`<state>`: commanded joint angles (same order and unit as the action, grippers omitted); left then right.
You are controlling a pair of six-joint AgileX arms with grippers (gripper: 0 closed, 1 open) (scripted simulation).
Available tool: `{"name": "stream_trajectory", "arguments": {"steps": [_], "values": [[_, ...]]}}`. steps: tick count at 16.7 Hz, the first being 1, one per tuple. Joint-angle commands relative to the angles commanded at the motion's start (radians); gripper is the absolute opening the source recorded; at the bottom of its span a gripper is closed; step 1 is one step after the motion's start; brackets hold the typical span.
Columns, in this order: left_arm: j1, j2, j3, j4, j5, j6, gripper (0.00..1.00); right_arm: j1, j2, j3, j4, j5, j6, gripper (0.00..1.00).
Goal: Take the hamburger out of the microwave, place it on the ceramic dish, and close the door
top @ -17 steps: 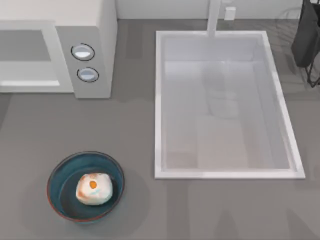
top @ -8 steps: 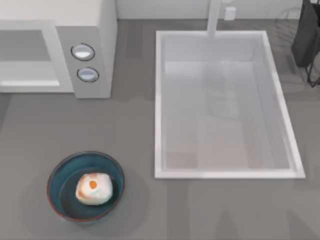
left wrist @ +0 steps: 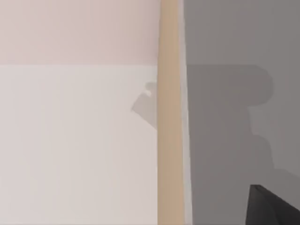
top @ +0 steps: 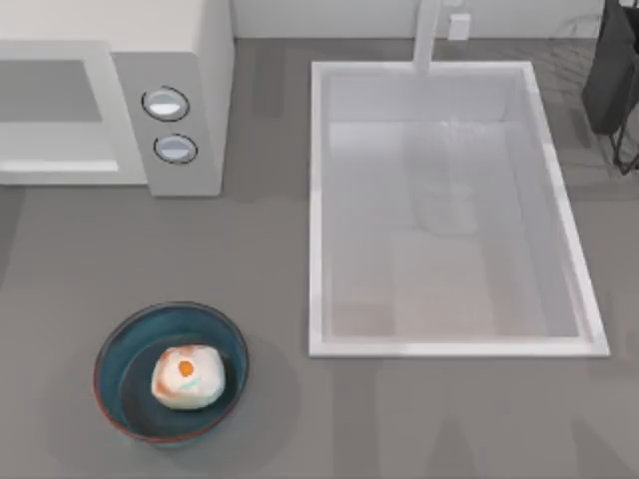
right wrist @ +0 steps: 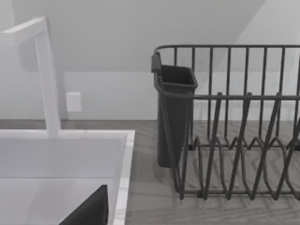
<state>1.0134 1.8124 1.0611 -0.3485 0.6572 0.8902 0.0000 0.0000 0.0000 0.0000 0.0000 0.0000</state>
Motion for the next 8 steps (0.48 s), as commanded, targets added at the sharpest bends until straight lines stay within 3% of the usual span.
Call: {"name": "stream_trajectory", "arguments": {"steps": [8], "values": [[-0.133,-0.242,-0.31,0.147,-0.066,-0.148,0.0,0.0,0.0,0.0,0.0,0.0,0.0,1.0]]}}
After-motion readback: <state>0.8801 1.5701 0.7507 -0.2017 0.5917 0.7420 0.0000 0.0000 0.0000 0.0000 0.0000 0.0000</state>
